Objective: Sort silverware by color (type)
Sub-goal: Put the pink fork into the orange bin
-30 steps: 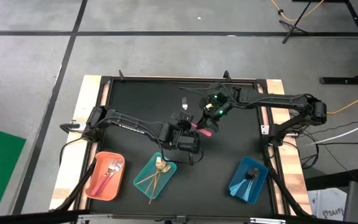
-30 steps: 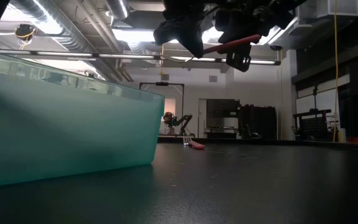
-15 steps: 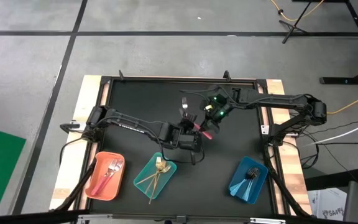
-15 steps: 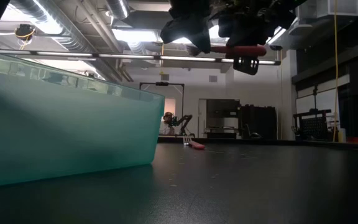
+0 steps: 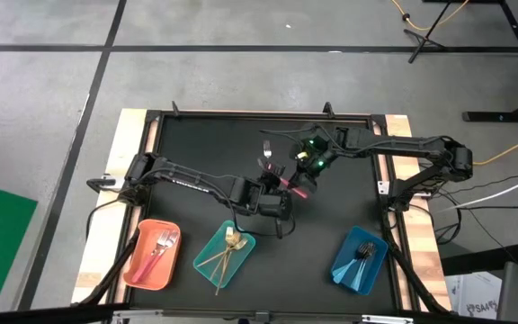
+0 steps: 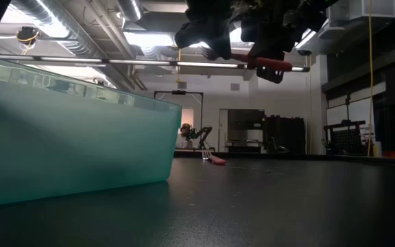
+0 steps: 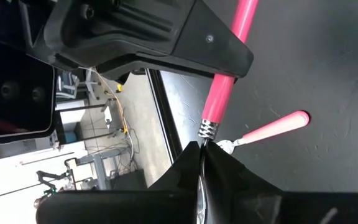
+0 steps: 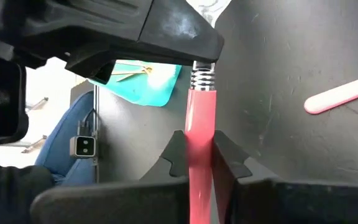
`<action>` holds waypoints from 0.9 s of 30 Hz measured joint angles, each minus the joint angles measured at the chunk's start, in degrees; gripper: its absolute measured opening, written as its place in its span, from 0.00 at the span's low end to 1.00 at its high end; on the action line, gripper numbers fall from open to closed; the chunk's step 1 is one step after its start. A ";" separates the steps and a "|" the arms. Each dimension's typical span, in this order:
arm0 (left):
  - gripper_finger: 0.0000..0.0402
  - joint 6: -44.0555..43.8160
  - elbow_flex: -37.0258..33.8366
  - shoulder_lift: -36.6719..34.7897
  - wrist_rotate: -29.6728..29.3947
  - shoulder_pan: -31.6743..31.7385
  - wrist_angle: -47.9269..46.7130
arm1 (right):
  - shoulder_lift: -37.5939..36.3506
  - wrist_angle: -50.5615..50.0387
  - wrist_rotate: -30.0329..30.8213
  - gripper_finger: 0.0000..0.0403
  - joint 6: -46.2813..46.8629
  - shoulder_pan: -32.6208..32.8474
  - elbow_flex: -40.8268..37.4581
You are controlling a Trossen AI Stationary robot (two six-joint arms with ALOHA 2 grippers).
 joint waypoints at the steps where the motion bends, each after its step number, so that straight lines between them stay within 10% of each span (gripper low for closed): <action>1: 0.02 0.01 0.00 0.00 0.02 0.00 0.00 | 0.00 0.02 0.03 0.03 -0.48 0.00 0.00; 27: 0.26 -0.61 0.00 0.00 -7.79 -2.32 0.49 | 0.00 2.24 3.89 0.02 -1.06 0.07 0.00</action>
